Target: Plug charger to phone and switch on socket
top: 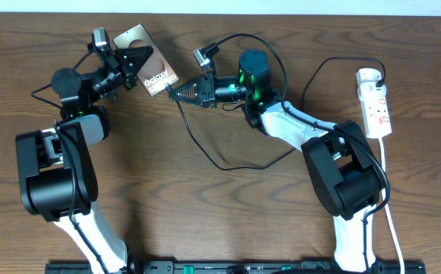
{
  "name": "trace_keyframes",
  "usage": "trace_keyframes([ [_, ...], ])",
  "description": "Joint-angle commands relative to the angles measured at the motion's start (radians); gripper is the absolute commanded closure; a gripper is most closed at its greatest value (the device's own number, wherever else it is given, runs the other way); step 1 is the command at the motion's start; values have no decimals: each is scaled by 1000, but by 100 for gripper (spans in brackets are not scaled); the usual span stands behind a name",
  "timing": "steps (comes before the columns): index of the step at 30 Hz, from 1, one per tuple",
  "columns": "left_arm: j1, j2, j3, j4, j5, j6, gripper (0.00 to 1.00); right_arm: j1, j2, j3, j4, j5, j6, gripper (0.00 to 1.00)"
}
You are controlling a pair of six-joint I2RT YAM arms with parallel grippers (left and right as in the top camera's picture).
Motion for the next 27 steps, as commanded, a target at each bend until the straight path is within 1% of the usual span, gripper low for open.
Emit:
trace_keyframes([
  [1, -2, -19, 3, 30, 8, 11, 93, -4, 2, 13, 2, 2, -28, 99],
  [5, -2, -19, 3, 30, 8, 11, 93, -4, 2, 13, 2, -19, -38, 99],
  [14, -2, -19, 3, 40, -26, -49, 93, -4, 2, 13, -48, -28, -53, 99],
  [27, -1, -19, 3, 40, -41, -52, 93, -4, 2, 13, -50, -30, -56, 99],
])
